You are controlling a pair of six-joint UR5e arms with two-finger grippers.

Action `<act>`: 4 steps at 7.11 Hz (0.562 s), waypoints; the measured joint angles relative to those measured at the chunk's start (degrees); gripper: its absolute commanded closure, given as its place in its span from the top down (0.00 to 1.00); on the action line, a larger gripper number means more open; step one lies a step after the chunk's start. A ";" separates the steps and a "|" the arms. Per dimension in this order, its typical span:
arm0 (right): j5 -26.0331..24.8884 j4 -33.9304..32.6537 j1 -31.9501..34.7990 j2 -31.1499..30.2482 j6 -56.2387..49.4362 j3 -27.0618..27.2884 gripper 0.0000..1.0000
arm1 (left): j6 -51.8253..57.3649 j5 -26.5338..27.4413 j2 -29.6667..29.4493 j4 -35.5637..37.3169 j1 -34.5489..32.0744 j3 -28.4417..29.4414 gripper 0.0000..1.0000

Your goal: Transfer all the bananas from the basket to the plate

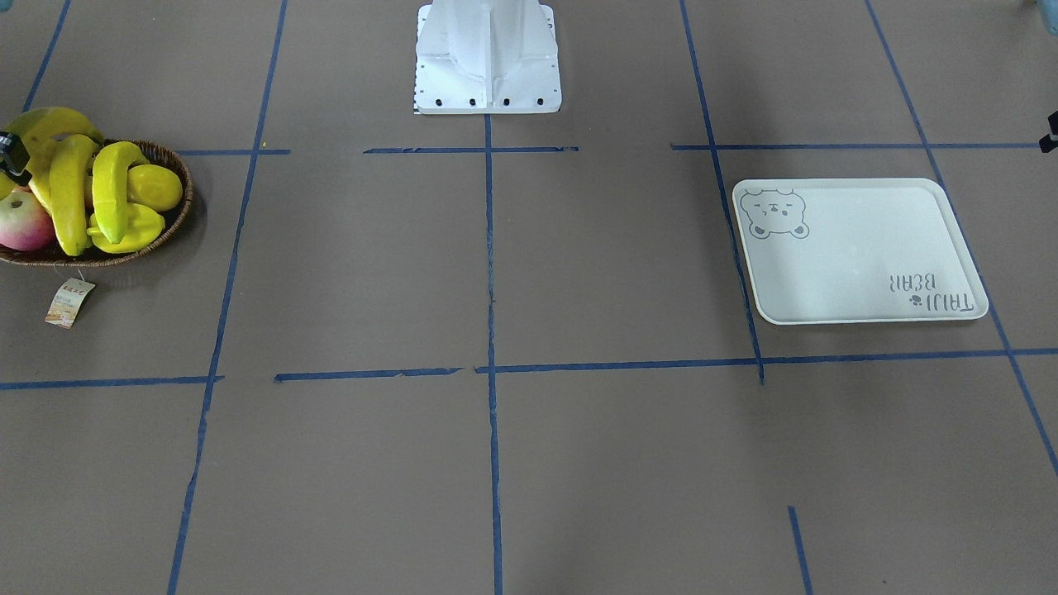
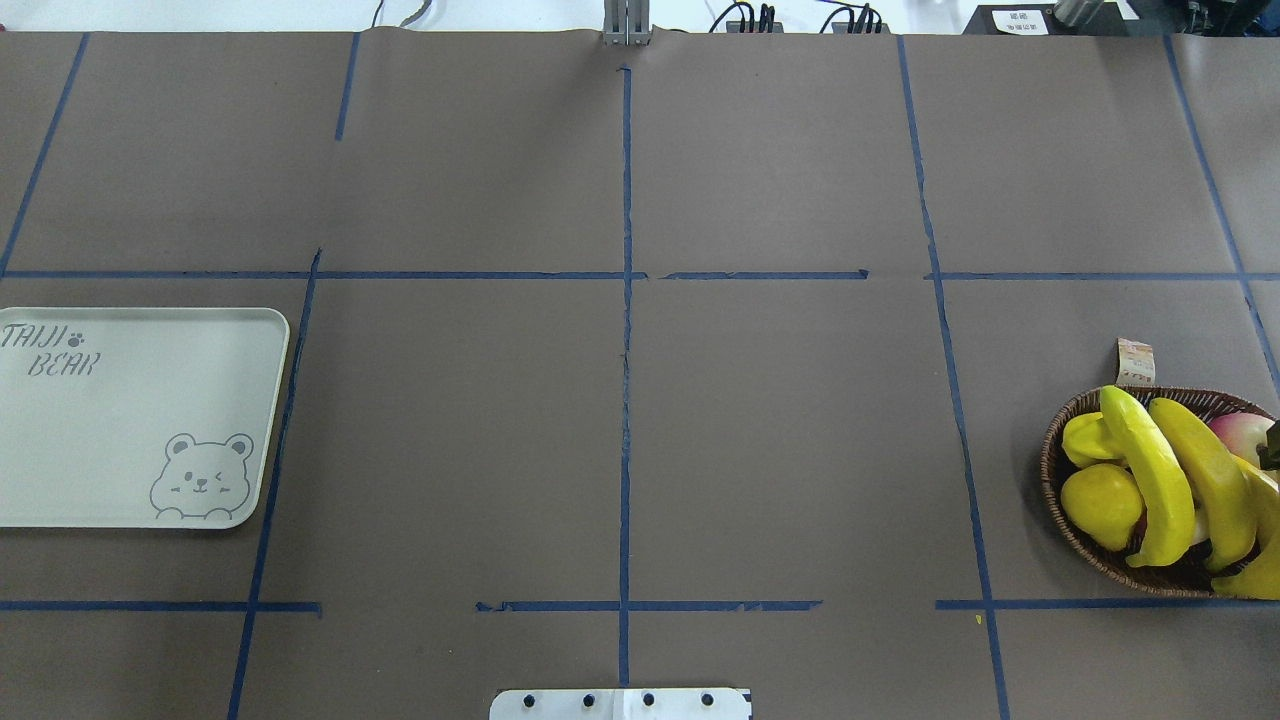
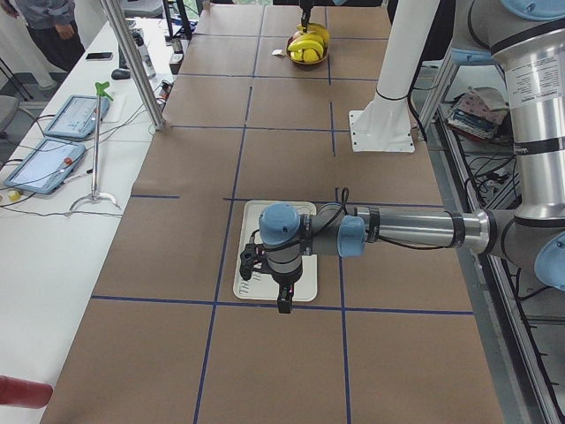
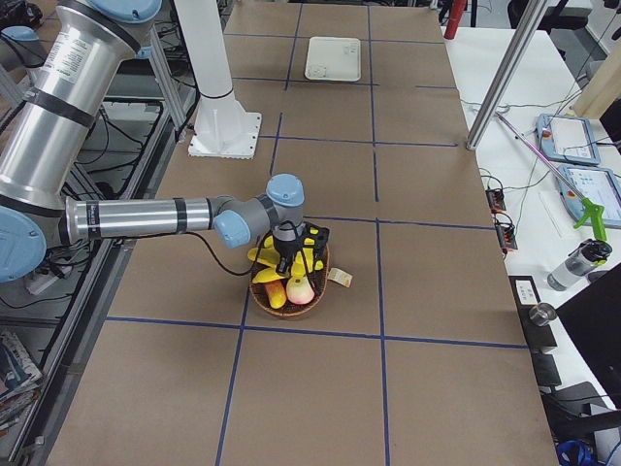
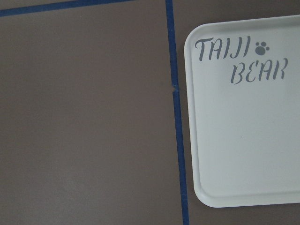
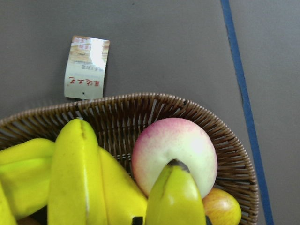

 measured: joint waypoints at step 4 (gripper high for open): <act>10.63 -0.04 5.10 -3.12 -0.32 6.88 0.00 | 0.00 -0.22 -0.09 -0.06 0.01 -0.17 1.00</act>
